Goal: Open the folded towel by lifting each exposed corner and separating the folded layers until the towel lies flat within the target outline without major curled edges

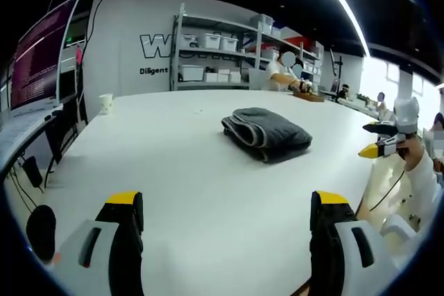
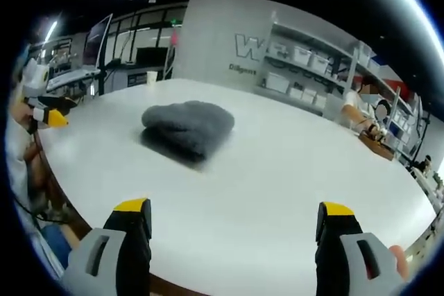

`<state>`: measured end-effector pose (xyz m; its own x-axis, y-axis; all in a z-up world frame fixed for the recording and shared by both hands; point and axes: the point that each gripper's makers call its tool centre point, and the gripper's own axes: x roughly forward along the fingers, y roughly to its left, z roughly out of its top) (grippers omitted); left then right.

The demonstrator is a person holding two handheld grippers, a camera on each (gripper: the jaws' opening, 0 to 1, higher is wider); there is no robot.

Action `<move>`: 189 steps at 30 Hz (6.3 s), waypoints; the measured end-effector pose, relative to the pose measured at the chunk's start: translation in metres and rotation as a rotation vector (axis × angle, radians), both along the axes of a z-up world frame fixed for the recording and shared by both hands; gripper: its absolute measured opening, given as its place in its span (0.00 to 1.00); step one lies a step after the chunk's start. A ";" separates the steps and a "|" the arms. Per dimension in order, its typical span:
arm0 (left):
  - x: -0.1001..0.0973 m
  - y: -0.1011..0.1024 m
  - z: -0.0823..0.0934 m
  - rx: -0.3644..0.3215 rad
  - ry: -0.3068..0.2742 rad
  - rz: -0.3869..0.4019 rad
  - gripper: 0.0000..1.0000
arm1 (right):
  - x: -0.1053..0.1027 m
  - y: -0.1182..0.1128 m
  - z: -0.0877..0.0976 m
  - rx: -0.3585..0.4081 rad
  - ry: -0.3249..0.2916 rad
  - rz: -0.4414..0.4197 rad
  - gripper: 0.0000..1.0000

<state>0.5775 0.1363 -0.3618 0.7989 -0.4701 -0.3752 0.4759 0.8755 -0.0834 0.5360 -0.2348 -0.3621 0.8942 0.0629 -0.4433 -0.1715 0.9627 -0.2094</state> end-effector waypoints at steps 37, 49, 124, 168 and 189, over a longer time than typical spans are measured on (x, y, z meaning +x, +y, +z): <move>0.000 0.008 0.000 -0.015 0.000 0.009 0.99 | 0.039 0.035 0.005 -0.085 0.016 0.071 0.99; 0.000 0.012 0.001 -0.021 -0.003 0.014 0.99 | 0.066 0.072 0.011 -0.125 0.003 0.157 0.99; 0.001 0.016 0.001 -0.030 0.002 0.022 0.99 | 0.150 0.212 -0.024 -0.778 -0.190 0.494 0.20; -0.001 0.022 0.003 -0.029 -0.003 0.033 0.99 | 0.160 0.180 0.033 -0.542 -0.264 0.389 0.01; -0.002 0.022 0.004 -0.028 -0.006 0.035 0.99 | 0.159 0.136 0.061 -0.502 -0.310 0.261 0.01</move>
<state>0.5754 0.1587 -0.3576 0.8173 -0.4518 -0.3577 0.4452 0.8891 -0.1058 0.6950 -0.0990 -0.3015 0.9688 0.1476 -0.1992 -0.2461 0.6698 -0.7006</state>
